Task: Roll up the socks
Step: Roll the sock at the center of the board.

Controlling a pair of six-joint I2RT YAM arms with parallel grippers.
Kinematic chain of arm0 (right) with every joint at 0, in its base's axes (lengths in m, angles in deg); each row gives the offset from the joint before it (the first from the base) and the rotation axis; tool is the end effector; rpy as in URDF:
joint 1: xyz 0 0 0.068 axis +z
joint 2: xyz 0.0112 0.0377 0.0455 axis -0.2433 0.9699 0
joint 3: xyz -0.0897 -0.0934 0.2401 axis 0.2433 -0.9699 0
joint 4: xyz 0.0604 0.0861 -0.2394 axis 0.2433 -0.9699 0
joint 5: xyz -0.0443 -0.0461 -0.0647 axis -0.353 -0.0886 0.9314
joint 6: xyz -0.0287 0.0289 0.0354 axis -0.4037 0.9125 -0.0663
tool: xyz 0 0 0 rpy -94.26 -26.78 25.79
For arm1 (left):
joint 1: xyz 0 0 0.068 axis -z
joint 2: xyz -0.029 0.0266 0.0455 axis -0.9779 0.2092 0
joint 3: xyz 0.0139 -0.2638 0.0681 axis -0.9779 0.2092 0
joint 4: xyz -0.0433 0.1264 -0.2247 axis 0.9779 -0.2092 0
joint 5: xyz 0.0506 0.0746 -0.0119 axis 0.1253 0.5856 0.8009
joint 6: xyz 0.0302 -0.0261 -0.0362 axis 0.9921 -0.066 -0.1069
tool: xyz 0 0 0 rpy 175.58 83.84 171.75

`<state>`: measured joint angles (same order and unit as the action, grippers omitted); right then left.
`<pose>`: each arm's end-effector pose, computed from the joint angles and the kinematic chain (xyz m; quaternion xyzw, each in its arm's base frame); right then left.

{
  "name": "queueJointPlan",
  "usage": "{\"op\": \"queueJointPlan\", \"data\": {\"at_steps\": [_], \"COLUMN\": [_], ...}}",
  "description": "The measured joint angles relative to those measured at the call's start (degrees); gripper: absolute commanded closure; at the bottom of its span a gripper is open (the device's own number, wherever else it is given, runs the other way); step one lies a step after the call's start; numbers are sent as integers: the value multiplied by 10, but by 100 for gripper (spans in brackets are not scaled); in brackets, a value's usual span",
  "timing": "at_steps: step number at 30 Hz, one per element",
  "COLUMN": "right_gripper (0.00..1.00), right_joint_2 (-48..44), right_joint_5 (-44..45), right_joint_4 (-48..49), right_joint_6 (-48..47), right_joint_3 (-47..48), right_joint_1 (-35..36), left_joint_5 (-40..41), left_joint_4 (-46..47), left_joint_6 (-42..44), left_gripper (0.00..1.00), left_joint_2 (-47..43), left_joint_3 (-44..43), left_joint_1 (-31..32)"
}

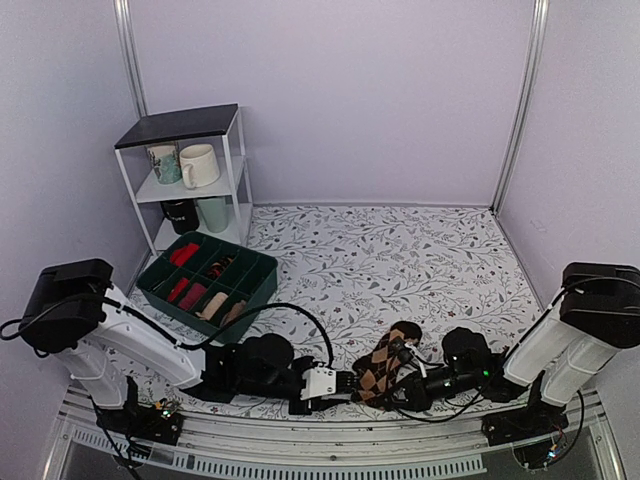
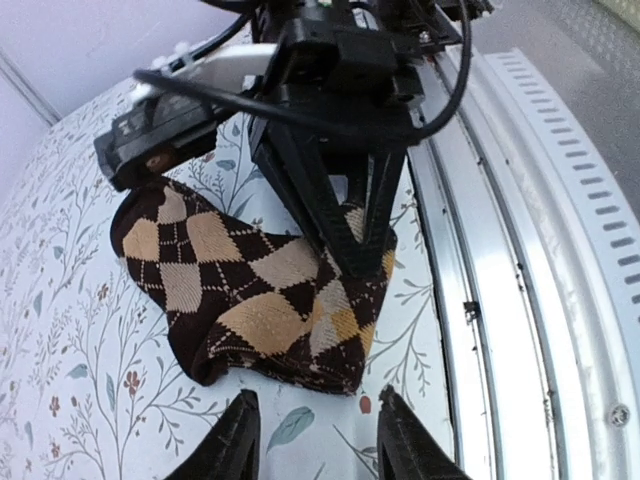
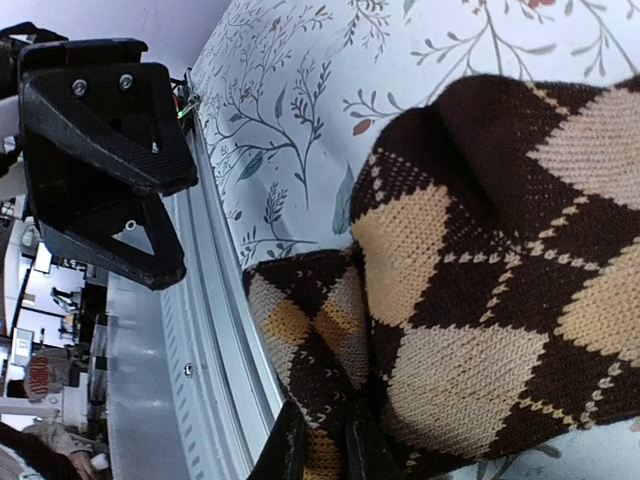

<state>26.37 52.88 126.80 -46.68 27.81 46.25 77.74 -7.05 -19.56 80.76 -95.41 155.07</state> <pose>0.0877 0.1862 0.0864 -0.2794 0.8051 0.4958 0.1671 0.0677 -0.3020 0.1343 0.6387 0.5795 -0.2654 0.4311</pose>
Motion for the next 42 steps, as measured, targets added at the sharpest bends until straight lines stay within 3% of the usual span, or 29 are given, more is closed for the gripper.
{"op": "queueJointPlan", "data": {"at_steps": [12, 29, 35, 38, 41, 42], "right_gripper": [100, 100, 100, 100, 100, 99], "right_joint_2": [28, 47, 50, 53, 58, 60], "right_joint_5": [-111, -131, -132, -132, -132, -133], "right_joint_4": [-37, -21, -14, -10, -1, 2], "right_joint_6": [86, 104, 106, 108, 109, 110], "right_joint_3": [31, 34, 33, 33, 31, 31], "right_joint_1": [-22, -34, -34, -34, -35, -35], "left_joint_5": [-18, -70, -71, -73, -76, -78], "left_joint_4": [62, 57, 48, 41, 39, 38], "left_joint_6": [96, 102, 99, 94, 87, 87], "left_gripper": [49, 50, 61, 76, 100, 100], "left_joint_2": [79, 120, 141, 146, 146, 146], "left_joint_3": [-9, -51, -69, -73, -74, -75], "left_joint_1": [3, 3, 3, 3, 3, 2]}}
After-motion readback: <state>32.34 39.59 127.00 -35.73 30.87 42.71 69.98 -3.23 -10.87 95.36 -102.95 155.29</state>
